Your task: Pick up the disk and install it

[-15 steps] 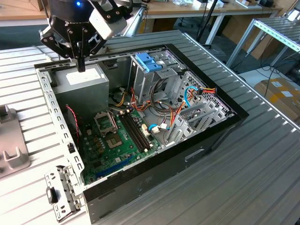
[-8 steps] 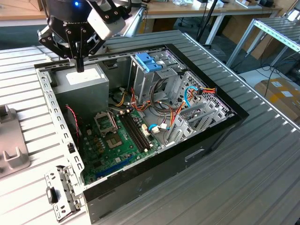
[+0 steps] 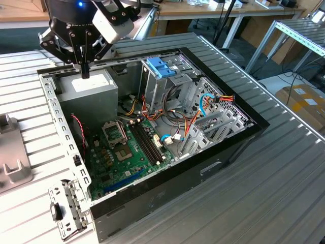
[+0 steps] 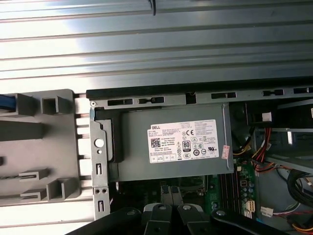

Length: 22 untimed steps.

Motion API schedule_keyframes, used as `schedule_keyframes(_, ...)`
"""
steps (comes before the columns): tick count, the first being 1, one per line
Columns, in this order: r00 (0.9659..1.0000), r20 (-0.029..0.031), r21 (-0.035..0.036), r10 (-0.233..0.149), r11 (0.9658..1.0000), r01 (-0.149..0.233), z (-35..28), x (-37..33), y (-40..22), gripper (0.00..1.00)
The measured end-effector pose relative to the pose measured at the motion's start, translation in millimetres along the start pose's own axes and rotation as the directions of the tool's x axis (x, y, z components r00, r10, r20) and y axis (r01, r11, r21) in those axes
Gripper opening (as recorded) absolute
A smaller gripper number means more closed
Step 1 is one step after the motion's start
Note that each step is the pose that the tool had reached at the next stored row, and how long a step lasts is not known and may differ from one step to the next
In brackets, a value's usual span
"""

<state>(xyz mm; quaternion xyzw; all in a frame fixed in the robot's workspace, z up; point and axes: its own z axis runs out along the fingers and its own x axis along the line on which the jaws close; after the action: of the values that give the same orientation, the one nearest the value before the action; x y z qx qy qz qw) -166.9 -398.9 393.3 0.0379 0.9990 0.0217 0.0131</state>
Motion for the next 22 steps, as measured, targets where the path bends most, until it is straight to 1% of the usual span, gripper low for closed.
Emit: schedule_keyframes(22,1.0000,-0.0001,0.0000,0.000,1.0000,0.000,-0.2,7.0,-0.5,0.11)
